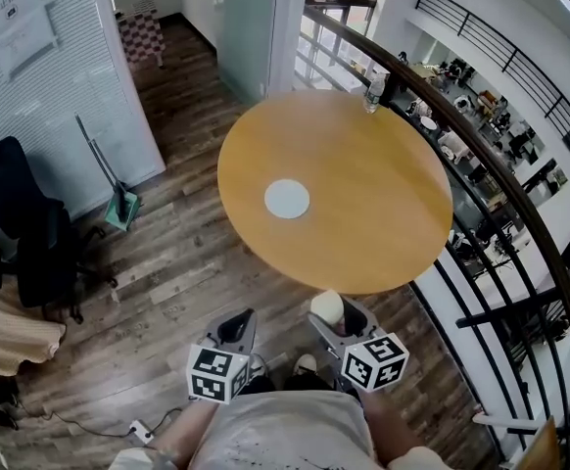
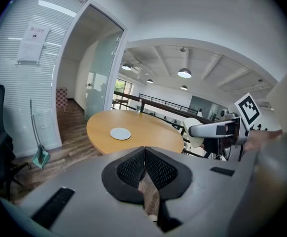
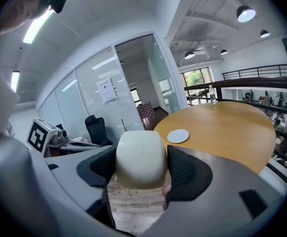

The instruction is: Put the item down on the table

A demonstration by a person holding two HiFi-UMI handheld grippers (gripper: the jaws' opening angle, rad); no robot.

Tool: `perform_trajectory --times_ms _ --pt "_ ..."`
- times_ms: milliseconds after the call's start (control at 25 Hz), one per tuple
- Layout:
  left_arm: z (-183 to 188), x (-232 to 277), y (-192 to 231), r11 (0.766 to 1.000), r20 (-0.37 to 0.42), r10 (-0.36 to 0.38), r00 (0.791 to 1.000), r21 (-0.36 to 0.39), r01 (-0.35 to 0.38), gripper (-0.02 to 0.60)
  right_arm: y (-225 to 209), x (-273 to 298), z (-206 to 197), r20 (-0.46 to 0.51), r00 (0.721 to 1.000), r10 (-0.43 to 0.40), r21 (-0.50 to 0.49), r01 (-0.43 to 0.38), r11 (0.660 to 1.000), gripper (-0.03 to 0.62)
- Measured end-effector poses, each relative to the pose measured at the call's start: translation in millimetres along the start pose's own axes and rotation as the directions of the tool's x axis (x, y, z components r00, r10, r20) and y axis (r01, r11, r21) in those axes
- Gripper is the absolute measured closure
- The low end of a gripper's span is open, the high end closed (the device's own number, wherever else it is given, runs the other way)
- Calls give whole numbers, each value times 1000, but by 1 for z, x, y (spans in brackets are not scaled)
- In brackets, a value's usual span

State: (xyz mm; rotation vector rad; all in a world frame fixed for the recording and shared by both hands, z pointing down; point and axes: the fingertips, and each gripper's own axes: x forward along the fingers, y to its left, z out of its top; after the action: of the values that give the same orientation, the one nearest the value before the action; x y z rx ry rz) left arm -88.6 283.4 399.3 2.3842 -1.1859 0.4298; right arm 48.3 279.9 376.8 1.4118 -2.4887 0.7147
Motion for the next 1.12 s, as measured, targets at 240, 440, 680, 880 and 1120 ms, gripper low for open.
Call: perform_trajectory --times_ms 240,440,680,880,1120 --pt "-9 -2 5 1000 -9 -23 1000 -4 23 558 7 -4 -5 12 999 -35 10 35 999 278" --pt "-4 10 8 999 -9 -33 999 9 33 558 -5 2 -9 9 999 -45 25 44 999 278" --pt "5 24 25 1000 -7 13 1000 -17 -13 558 -20 30 -5 -4 1000 -11 29 11 1000 277" --pt "21 43 39 999 -15 46 999 -24 -46 558 -30 57 19 0 999 34 11 -34 999 278" --pt "54 90 56 998 -25 62 998 -30 -62 558 -70 98 46 -29 998 60 26 -59 998 278"
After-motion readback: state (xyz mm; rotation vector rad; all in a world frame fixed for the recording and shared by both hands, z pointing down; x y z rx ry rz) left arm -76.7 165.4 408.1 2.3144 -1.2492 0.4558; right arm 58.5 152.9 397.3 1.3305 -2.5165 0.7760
